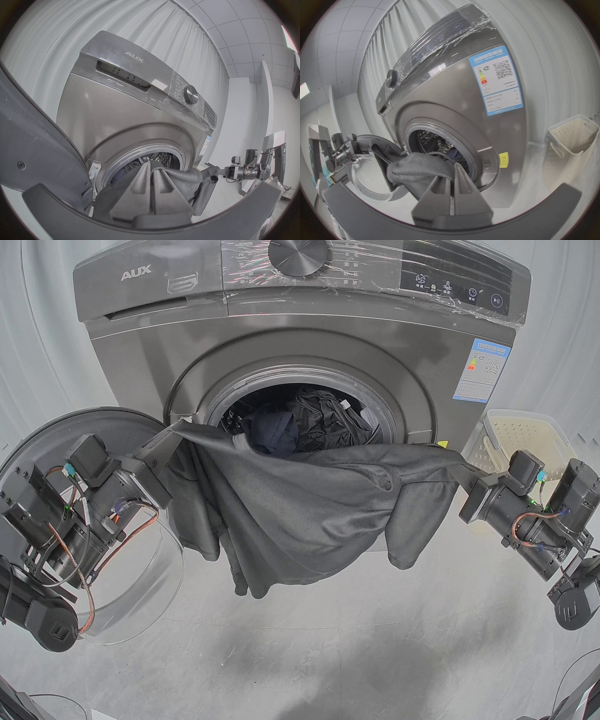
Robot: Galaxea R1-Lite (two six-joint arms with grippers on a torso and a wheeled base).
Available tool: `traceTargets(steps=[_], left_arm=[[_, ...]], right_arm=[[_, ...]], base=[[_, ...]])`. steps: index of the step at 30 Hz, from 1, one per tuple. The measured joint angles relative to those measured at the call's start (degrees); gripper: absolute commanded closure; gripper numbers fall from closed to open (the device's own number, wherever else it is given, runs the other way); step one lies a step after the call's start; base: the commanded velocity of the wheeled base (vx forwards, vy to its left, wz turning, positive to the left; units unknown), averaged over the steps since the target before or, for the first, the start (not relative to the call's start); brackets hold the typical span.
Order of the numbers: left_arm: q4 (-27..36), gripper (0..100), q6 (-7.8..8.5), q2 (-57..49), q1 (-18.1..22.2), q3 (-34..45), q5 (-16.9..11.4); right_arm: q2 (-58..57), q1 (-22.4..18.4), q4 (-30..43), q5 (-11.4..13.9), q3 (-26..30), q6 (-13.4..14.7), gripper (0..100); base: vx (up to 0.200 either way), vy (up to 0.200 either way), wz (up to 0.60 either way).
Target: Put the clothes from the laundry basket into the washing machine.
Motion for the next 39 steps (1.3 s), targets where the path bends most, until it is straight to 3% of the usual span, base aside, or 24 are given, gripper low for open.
traceTargets(steps=[5,11,26,39], left_arm=[[0.00,100,0.06,-0.20,0.00,0.13,0.22],[0.00,100,0.38,0.28,-0.05,0.41,0.24],[-0.06,100,0.55,0.39,0.48,0.83,0.28],[0.30,100,1.67,-2.07,-3.39,2.17,-0.09]], right_arm=[[0.50,-2.46,-0.06,-0.50,-0.04,-2.35,100],[0.26,-3.21,-0.52,-0.44,-1.35,-2.72,100],[-2.04,-2.99,-1.07,-0.74,-2.60,-4.84,100],[-2.23,-0.48,-1.16,-1.45,-2.46,-5.84,100]], base=[[0.000,0.000,0.00],[0.000,0.000,0.00],[0.000,0.000,0.00],[0.000,0.000,0.00]])
